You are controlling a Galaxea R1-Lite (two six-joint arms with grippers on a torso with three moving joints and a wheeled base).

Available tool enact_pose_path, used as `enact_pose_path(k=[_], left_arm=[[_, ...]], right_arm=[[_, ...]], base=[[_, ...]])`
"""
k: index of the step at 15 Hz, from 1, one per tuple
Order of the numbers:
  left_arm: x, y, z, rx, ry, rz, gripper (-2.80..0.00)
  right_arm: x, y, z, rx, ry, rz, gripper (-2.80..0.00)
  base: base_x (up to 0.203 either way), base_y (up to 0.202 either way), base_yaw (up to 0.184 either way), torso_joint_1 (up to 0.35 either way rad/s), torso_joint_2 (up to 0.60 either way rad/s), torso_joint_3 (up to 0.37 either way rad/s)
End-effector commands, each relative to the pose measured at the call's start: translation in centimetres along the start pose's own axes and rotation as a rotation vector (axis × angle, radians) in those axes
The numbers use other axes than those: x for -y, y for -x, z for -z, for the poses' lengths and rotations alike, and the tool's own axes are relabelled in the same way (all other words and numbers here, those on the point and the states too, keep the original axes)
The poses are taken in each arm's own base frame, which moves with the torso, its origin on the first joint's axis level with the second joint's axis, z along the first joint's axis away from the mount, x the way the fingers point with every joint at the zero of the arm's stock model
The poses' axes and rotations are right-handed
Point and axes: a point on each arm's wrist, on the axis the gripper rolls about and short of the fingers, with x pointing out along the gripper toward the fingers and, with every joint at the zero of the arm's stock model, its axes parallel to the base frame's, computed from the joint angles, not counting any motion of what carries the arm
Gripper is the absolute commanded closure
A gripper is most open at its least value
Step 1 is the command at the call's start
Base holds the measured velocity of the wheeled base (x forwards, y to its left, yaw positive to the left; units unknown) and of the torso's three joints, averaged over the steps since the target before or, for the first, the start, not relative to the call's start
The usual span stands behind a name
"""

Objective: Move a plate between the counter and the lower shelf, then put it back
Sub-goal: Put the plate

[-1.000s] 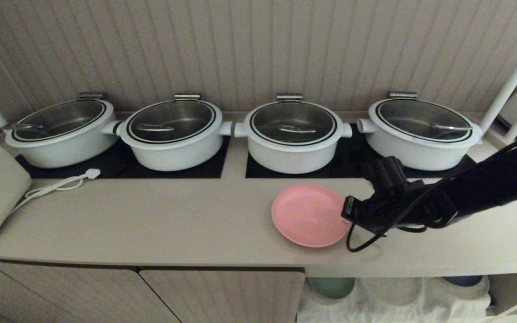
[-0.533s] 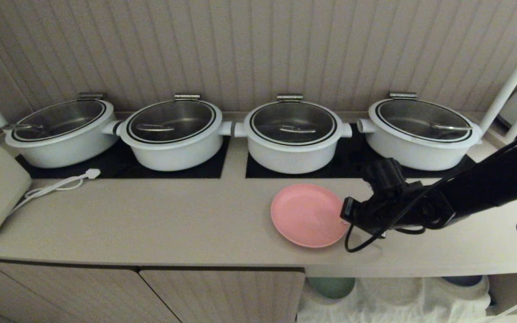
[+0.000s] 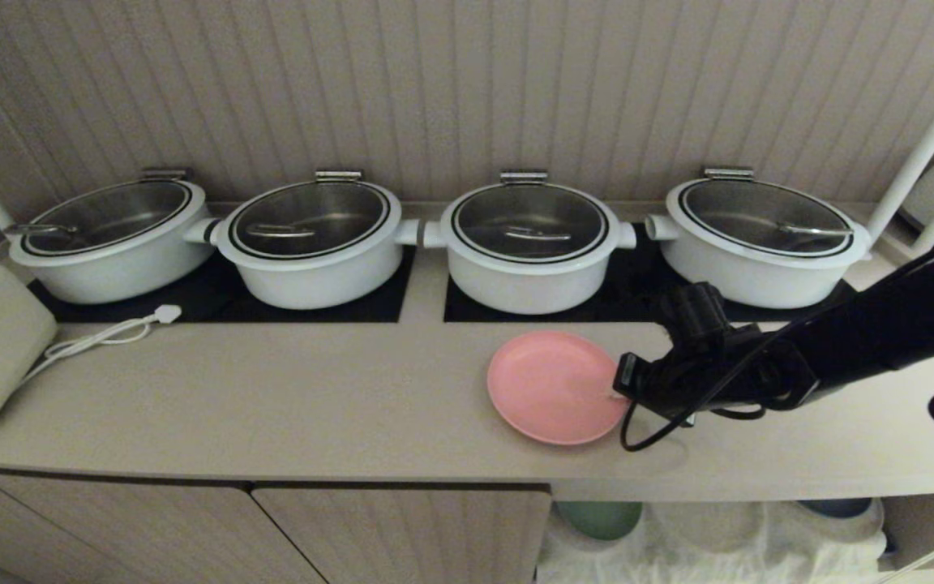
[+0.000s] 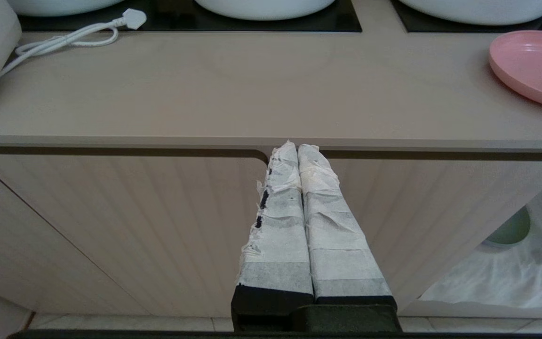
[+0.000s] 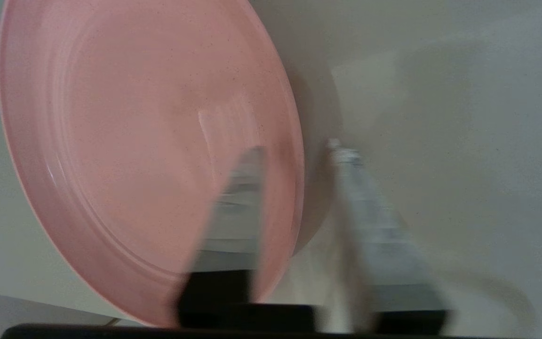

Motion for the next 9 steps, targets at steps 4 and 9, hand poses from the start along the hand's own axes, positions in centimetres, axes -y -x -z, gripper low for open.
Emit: enact_pose_path(k=[4,9], left_arm=[[0.0,0.0,0.01,0.0,0.0,0.0,0.0],[0.0,0.0,0.01,0.0,0.0,0.001,0.0]], right_arm=[[-0.01,0.06,0.0,0.002,-0.001,-0.001,-2.8],[-0.03,0.62,0.02,0.008,0.003,-0.001,-2.8]], base=[[0.0,0.0,0.0,0.0,0.0,0.0],[0.0,0.0,0.0,0.0,0.0,0.0]])
